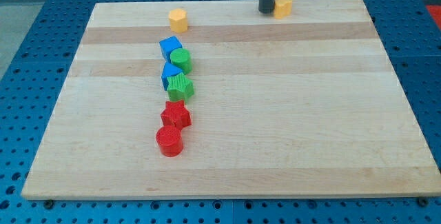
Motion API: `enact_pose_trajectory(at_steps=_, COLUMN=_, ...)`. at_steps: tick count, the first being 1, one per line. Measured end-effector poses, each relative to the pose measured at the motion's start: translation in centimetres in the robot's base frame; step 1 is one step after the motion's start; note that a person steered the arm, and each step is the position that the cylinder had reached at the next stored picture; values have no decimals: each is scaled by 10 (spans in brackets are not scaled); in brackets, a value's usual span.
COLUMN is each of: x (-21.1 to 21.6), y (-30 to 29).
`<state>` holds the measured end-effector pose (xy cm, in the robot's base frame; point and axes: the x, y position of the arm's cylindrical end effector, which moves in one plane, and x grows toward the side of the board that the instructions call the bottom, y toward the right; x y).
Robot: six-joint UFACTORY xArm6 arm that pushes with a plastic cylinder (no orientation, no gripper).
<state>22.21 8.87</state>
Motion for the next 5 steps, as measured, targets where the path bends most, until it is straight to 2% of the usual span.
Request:
enact_pose_trajectory(at_steps=2, x=-5, y=62)
enact_pose_trajectory(at_steps=3, x=-9, y=60)
enact_pose_trajectory(at_steps=4, x=-30, y=15)
enact_pose_trajectory(at_steps=5, x=-29, y=-30)
